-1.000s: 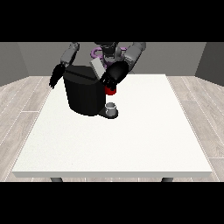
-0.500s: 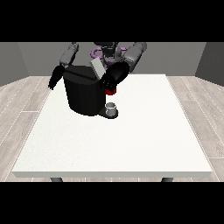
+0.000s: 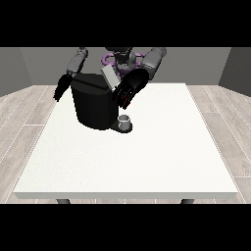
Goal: Insert the coffee pod into the coffee machine and close the lid
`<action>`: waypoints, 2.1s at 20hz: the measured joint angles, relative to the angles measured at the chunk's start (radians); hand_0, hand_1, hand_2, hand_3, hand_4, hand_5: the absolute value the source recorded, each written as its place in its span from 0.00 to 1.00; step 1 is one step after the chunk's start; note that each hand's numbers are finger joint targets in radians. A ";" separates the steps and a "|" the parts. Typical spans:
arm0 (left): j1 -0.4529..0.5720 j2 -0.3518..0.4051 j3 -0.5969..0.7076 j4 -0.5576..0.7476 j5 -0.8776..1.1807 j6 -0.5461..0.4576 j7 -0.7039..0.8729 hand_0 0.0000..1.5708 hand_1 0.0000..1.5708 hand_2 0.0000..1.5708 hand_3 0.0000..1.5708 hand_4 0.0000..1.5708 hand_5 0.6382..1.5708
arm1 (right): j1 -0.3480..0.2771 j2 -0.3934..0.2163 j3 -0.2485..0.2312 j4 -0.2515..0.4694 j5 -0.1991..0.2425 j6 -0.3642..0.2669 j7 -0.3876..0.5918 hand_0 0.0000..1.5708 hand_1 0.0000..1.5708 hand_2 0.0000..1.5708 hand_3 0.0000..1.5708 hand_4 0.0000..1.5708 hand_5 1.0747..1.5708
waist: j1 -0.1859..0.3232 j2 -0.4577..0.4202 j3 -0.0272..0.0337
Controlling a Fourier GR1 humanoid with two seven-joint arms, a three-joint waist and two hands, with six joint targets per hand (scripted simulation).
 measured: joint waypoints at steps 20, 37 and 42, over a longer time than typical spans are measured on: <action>0.356 -0.362 0.172 -0.051 0.304 -0.048 0.006 0.00 0.00 0.00 0.00 0.00 1.00 | 0.266 -0.010 -0.115 0.204 -0.070 -0.004 -0.088 0.00 0.00 0.00 0.00 0.00 1.00 | 0.290 -0.397 -0.0058; 0.788 -0.531 0.288 -0.075 0.539 -0.111 0.016 0.00 0.00 0.00 0.00 0.23 1.00 | 0.351 0.001 -0.044 0.053 -0.117 0.123 -0.049 0.00 0.00 0.00 0.00 0.04 1.00 | 0.415 -0.722 -0.0038; 0.837 -0.535 0.272 -0.137 0.573 -0.123 0.041 0.00 0.00 0.00 0.00 0.23 1.00 | 0.295 -0.036 -0.024 -0.003 -0.122 0.181 -0.019 0.00 0.00 0.00 0.00 0.15 1.00 | 0.440 -0.720 -0.0036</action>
